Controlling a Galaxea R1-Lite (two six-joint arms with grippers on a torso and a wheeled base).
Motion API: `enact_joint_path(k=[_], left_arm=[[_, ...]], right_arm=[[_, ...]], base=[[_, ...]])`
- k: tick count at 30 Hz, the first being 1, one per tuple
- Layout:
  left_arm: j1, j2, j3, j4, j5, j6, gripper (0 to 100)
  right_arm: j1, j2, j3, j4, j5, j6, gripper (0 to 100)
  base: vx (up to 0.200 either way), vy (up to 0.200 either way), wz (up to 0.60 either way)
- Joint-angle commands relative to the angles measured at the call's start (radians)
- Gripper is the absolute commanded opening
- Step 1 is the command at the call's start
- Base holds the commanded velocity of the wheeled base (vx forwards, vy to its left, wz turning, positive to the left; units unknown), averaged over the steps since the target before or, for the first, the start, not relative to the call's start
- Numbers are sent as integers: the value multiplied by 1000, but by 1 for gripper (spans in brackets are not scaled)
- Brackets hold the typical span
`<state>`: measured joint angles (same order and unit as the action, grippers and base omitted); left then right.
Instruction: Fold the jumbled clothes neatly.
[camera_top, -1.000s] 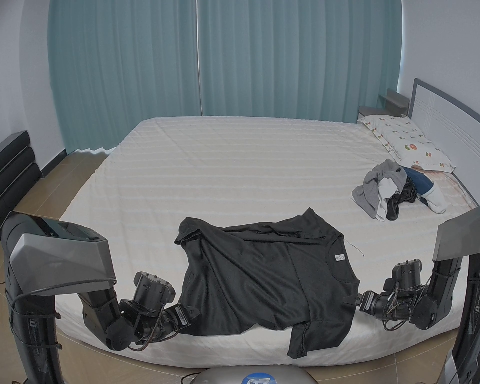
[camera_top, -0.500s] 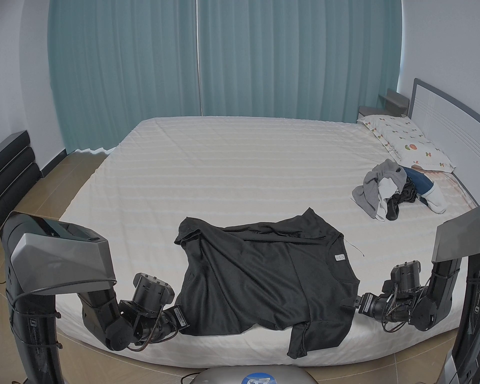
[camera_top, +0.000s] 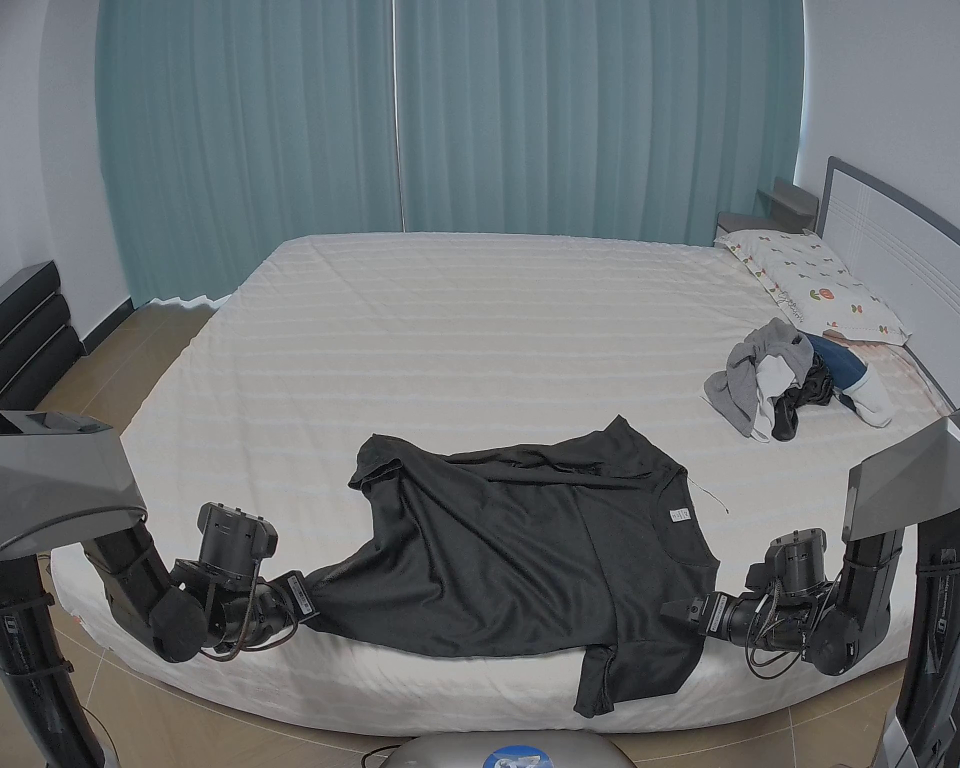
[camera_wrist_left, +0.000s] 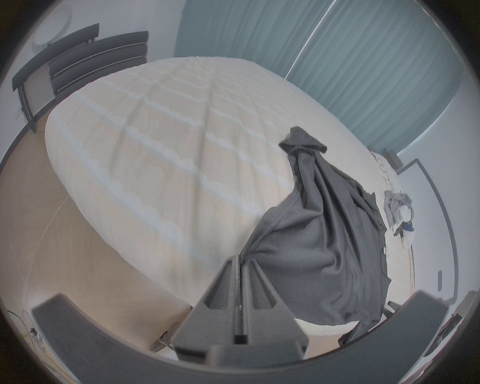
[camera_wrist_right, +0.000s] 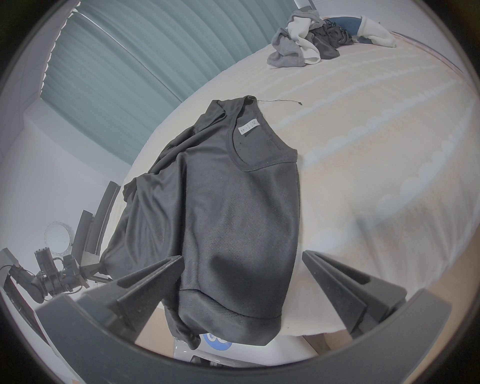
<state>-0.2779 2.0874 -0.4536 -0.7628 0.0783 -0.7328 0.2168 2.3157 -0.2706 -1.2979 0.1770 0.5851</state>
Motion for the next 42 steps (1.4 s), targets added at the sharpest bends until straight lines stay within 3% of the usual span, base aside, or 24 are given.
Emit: enact_joint_path(k=[1,11,12,18,25,30,42], left_arm=[[40,-40,-13,3,1,3,0],[101,-35,-23,22,28,47,0],[103,-35,-25,23,28,47,0],[103,-21,-25,57,29,67,0],[114,-3,-20,57,29,93,0],[120,-3,-8,59,28,113,0],[80,-17,-4,145,23,115,0]], right_arm=[[3,33,-7,-6,-2,-1,100],[-10,68,-61,-4,-14,-2,100],[-10,68,-61,-4,-14,-2,0],[-50,56,-38,-1,-31,-18,0],[-172,5,60,-1,-16,-177,0],[-221,-62,88,0,13,-206,0],[-255,-226,88,109,21,-261,0]], base=[[0,0,0],[0,0,0],[0,0,0],[0,0,0],[0,0,0],[0,0,0],[0,0,0]])
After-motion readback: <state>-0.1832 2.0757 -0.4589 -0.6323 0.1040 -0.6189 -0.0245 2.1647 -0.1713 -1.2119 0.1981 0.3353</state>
